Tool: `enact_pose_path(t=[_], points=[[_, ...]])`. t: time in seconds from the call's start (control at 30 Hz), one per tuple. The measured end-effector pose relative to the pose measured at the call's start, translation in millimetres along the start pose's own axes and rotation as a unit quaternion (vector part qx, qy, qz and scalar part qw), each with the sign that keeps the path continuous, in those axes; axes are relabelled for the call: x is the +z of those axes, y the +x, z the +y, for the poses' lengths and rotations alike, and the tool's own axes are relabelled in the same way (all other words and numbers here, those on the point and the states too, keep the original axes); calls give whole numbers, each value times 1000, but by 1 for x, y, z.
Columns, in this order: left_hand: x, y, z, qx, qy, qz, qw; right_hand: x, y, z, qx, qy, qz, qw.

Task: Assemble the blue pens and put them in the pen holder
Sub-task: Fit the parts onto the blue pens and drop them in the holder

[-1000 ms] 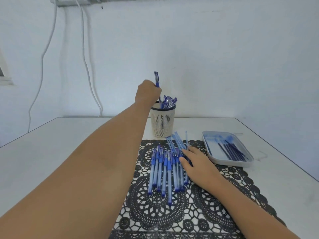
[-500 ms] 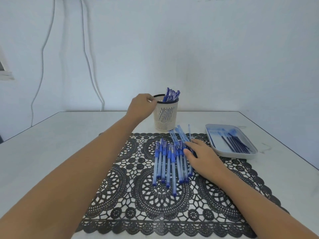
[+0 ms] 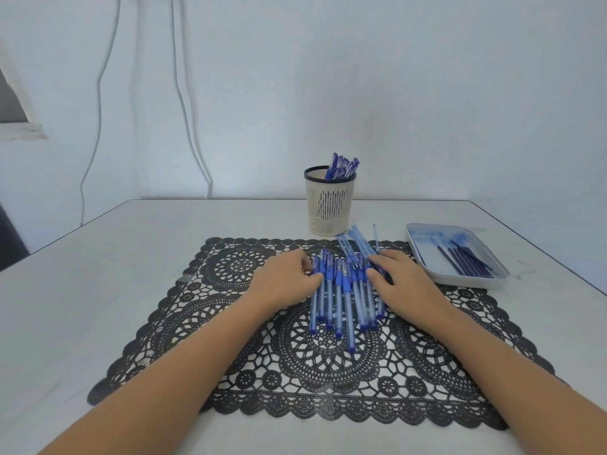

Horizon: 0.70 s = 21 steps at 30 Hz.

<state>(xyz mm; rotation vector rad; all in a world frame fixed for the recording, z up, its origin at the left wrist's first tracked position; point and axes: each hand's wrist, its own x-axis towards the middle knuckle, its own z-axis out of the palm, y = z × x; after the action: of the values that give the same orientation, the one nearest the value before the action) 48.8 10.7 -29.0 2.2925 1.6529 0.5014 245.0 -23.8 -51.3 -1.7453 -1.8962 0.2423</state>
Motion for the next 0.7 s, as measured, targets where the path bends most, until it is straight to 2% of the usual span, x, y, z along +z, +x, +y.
enact_pose_path(t=[0.17, 0.37, 0.6, 0.7], points=[[-3, 4, 1, 2, 10, -18, 1000, 0, 0, 0, 2, 0, -1, 1000], [-7, 2, 2, -4, 103, -62, 993, -2, -2, -2, 2, 6, 0, 1000], [-17, -8, -9, 37, 63, 30, 997, -6, -3, -7, -35, -11, 31, 999], [-18, -14, -13, 110, 57, 57, 991, -8, -5, -15, -95, -33, 76, 992]])
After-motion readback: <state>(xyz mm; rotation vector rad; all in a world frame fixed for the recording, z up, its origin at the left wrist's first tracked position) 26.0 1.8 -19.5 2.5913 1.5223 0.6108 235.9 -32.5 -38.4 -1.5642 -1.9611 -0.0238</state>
